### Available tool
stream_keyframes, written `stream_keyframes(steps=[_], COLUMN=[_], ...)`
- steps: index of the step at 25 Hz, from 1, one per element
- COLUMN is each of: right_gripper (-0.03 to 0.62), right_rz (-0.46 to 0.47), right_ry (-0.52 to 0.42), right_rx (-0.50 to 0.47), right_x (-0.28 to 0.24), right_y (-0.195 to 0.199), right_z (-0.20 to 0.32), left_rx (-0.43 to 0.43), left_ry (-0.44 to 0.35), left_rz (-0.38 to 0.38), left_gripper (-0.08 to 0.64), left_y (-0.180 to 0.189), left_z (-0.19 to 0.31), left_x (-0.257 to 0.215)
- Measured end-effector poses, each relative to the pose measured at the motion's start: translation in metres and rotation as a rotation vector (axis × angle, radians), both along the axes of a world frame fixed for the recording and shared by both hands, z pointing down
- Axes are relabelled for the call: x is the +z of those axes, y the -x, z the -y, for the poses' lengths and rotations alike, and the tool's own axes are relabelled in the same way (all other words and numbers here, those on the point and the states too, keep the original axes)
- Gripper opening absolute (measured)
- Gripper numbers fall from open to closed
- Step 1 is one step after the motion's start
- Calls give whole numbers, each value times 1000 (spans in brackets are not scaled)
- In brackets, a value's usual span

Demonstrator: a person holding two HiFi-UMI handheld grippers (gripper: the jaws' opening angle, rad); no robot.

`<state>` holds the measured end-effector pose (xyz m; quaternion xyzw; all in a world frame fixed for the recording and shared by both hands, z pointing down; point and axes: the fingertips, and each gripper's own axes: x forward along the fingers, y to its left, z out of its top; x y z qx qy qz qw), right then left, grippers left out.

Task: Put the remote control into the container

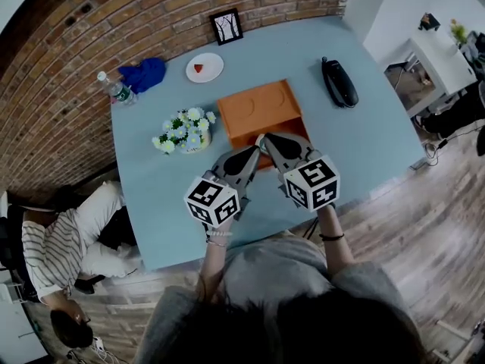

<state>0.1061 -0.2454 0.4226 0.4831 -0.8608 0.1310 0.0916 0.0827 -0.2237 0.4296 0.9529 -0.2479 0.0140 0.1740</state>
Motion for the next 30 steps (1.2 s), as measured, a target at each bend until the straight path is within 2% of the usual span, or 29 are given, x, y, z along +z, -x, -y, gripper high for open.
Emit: stream_keyframes(steps=[4, 8, 18, 30], right_gripper=[-2, -2, -2, -2], right_rz=[10, 23, 28, 24], right_ry=[-76, -114, -133, -113], right_rx=[17, 20, -48, -101], right_x=[-21, -34, -29, -12], right_y=[0, -1, 6, 0], right_z=[-7, -13, -30, -45], left_rx=[-2, -12, -47, -82], left_ry=[-45, -70, -115, -108], left_rz=[-3, -7, 3, -3], left_gripper=[3, 3, 3, 3], left_y=[0, 2, 6, 6], left_z=[-7, -12, -24, -35], left_x=[-15, -23, -26, -16])
